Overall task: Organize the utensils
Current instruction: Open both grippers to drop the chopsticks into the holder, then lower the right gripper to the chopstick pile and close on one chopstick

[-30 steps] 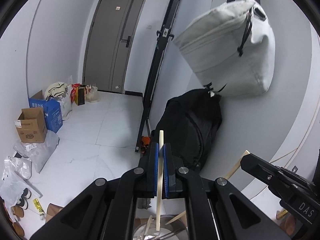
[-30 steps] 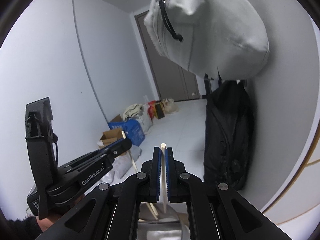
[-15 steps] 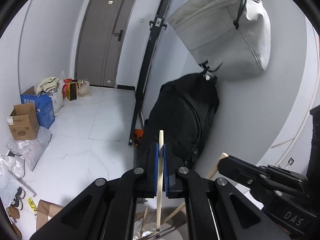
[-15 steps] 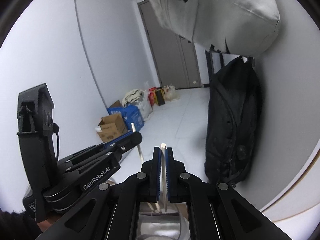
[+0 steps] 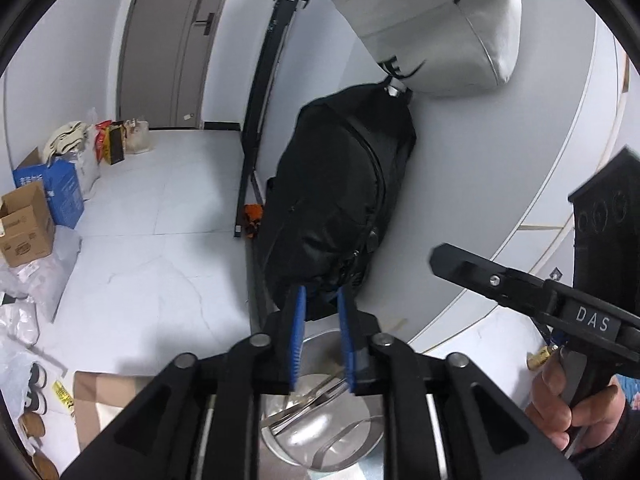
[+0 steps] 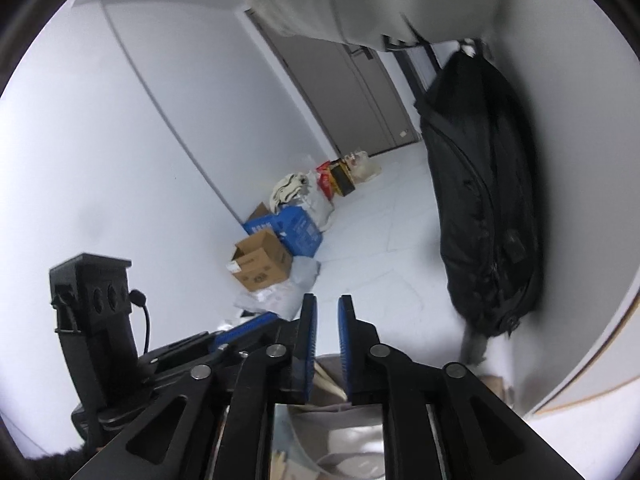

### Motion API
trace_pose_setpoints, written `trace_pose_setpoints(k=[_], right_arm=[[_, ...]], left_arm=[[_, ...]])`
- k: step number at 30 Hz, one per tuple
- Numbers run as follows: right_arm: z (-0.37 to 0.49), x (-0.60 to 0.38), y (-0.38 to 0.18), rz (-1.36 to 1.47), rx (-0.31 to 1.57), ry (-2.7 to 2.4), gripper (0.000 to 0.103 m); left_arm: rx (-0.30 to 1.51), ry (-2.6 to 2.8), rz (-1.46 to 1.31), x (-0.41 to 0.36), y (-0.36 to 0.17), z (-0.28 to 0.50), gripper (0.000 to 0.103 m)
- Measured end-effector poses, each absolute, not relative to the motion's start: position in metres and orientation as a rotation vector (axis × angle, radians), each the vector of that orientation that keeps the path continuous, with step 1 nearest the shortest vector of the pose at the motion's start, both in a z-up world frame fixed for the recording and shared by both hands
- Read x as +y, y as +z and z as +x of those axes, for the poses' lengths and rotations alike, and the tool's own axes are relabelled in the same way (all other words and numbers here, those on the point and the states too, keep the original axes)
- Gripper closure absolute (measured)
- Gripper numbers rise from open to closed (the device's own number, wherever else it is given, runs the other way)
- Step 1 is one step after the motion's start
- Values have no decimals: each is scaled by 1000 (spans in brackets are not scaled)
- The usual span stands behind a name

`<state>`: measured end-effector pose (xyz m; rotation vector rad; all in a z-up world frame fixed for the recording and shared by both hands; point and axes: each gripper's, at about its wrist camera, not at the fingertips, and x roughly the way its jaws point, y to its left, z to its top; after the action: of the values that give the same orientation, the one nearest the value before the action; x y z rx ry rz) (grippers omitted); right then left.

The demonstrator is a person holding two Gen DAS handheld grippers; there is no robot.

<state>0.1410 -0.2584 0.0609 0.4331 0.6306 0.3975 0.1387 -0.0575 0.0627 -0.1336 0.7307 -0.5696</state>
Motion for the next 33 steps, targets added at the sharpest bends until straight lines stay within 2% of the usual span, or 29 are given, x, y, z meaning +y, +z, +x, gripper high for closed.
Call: trace_pose_setpoints(k=[1,3,7,9,13,15,16,20,23,27,33], right_arm=[[138,-261,61,448,629,397,82],[130,-265,61,468,622,388,73],[118,-265,64,475,614,381,62],[108,-261,66,469,606,375,48],[93,-249,68,441,589,390,42],[83,-241,69,431,577,406,40],[79,-238,68,424,574,411,40],[63,-220,68,382,558,427,33],[53,-206,70,355,549,444,31],[41,-189,71,317,541,463,27],[26,-165,66,263,535,498,21]], left_arm=[[730,-568,-139,-56,64,138,80],[722,-549,-149,-51,69,133,65],[698,-511,-139,-43,73,122,61],[692,-477,-135,-40,75,117,61],[661,-422,-129,-30,78,107,59],[645,-391,-122,-26,79,99,48],[636,-380,-121,-23,79,96,46],[603,-338,-114,-13,80,83,45],[596,-316,-117,-6,80,74,44],[580,-281,-120,6,79,62,36],[572,-250,-125,20,71,51,31]])
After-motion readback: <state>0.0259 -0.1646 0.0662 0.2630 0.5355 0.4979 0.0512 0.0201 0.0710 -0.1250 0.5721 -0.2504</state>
